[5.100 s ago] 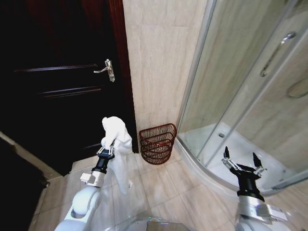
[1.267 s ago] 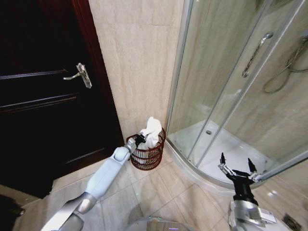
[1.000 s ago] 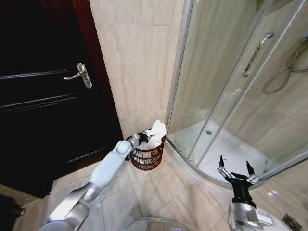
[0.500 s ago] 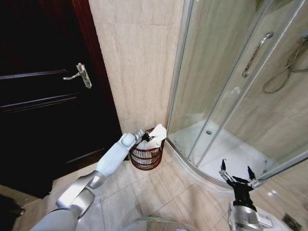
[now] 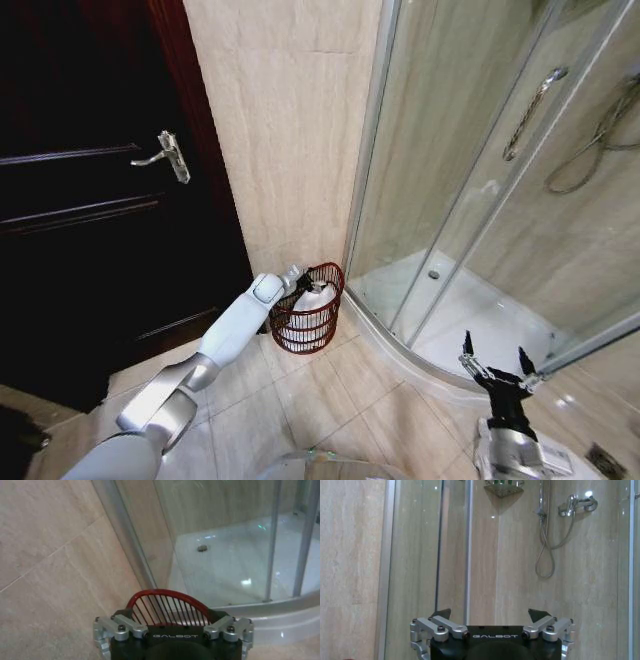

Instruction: Discard the used towel into the hamper.

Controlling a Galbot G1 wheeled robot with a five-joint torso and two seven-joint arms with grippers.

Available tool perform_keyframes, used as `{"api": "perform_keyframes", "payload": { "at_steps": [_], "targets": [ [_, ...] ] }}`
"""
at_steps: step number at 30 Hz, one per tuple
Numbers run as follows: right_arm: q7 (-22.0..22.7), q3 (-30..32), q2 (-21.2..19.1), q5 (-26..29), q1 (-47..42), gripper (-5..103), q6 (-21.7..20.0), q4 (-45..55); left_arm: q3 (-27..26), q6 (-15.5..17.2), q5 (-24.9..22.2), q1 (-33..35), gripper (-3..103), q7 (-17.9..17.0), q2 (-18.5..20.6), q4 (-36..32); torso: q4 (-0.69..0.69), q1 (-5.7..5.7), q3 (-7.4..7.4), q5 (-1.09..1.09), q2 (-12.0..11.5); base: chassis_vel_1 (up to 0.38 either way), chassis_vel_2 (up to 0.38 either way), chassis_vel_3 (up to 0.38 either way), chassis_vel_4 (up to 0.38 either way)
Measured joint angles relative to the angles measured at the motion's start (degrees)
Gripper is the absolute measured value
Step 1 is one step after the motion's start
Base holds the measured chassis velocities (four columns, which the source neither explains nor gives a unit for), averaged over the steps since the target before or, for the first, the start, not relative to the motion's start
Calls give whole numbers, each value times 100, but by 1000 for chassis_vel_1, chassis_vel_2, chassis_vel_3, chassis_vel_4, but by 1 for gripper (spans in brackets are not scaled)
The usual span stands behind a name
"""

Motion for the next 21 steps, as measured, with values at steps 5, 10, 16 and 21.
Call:
{"api": "perform_keyframes", "payload": {
  "at_steps": [5,10,16,21],
  "targets": [
    [23,-4,0,44,-4,100,-71,97,-301,-435,-482,429,100,-619,51,-548,-1,0,0,1,0,0,0,0,0],
    [37,-42,0,39,-25,100,-134,252,-967,-790,-922,1423,100,-2171,94,-1812,0,0,-1,1,0,0,0,0,0],
    [38,-58,0,1,-6,100,-232,383,-1755,-1049,-878,2801,100,-3283,-31,-3149,1,-1,-1,1,0,0,0,0,0],
    [-120,-177,0,-37,23,100,-309,566,-2828,-2030,-859,4207,100,-3719,-340,-3985,1,-1,-1,-2,0,0,0,0,0]
  ]
}}
